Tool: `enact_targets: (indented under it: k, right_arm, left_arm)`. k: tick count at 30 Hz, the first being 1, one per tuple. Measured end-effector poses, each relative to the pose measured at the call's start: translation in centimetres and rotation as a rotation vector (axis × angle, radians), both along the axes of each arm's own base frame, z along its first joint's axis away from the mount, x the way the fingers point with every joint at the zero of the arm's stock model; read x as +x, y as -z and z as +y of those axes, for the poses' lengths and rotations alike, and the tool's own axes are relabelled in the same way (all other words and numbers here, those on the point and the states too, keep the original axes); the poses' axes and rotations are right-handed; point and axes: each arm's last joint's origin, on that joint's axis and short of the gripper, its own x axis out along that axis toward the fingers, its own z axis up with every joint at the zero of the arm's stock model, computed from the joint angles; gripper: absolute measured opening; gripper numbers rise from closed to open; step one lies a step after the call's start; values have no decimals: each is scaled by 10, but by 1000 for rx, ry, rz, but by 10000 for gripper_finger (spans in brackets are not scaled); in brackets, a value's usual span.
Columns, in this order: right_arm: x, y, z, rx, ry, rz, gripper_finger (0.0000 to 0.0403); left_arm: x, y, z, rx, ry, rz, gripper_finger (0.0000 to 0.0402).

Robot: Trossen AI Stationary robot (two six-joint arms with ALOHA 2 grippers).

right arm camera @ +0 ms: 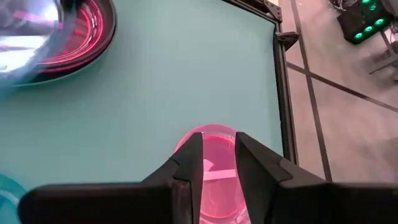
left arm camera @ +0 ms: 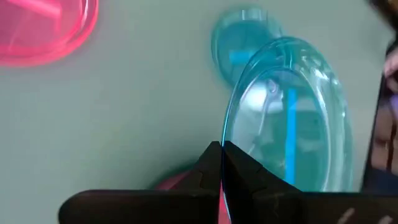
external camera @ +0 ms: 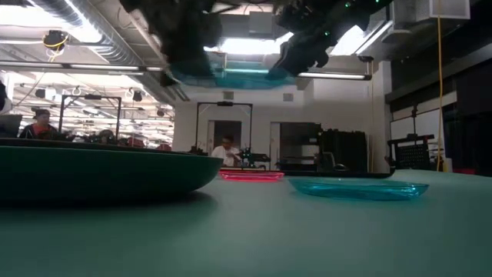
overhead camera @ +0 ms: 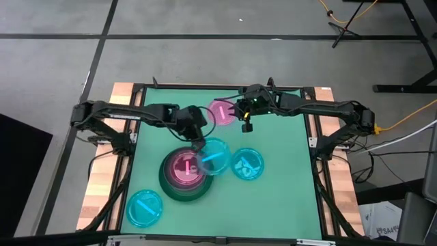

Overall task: Stack plastic plates
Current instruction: Stack the top light blue plate on top of the stacked light pink plate

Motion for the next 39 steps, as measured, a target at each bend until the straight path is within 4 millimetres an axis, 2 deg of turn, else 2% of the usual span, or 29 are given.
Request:
enact_targets:
  k: [8, 12, 16, 28, 39]
  right_arm:
    - [0, 1, 0, 2, 0, 8, 83]
    - [0, 0, 0, 2, 0, 6, 83]
    - [0, 0, 0, 1, 0, 5, 83]
    - [0, 0, 0, 1, 0, 4, 83]
    - [0, 0, 0, 1, 0, 4, 83]
  left_arm:
    - [-45, -22, -14, -5, 59, 119, 1]
    - [-60, -25, -20, -8, 68, 187, 1]
    - [-66, -23, -25, 22, 74, 255, 1]
    - [-58, -15, -29, 122, 53, 293, 1]
    - [-42, 7, -29, 140, 108, 383, 1]
